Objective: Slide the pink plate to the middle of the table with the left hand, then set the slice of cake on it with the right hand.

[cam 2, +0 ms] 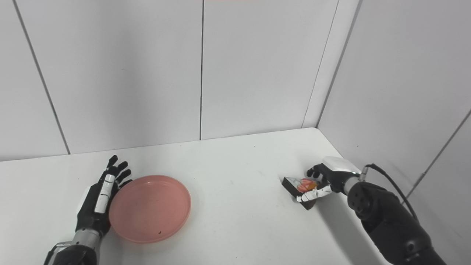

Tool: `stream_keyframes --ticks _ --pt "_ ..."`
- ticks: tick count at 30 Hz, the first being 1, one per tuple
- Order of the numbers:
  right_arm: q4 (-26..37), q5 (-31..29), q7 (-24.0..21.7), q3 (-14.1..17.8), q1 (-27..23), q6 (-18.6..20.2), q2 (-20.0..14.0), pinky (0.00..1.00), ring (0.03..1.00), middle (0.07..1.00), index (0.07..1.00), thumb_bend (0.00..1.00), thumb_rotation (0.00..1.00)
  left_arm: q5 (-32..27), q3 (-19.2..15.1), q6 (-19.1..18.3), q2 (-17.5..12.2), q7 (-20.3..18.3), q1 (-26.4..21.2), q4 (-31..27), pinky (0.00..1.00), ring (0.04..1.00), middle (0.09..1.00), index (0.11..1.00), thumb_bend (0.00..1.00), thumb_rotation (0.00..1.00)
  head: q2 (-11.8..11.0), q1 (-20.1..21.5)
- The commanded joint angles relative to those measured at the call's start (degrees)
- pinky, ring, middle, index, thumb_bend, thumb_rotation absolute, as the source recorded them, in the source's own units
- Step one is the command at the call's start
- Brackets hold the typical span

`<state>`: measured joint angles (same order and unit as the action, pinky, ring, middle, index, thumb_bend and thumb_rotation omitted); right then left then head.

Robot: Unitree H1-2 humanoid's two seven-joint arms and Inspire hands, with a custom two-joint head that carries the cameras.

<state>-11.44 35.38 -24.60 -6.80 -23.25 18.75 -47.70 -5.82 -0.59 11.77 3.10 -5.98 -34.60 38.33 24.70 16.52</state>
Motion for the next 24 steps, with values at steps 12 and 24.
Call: stream_keyframes --ticks 12,24 --pt "3.1 2.0 2.3 0.6 0.1 0.4 -2.0 0.58 0.672 0.752 0.75 1.0 0.5 -0.3 0.2 -2.9 0.5 -0.6 2.0 2.1 0.82 0.887 0.933 0.984 0.73 0.88 0.1 0.0" --pt "3.1 3.0 5.2 0.8 0.4 1.3 -1.1 0.26 0.329 0.474 0.501 0.57 0.03 -0.3 0.3 -3.4 0.6 -0.8 2.2 1.3 0.79 0.871 0.937 0.985 0.73 0.87 0.3 -0.3"
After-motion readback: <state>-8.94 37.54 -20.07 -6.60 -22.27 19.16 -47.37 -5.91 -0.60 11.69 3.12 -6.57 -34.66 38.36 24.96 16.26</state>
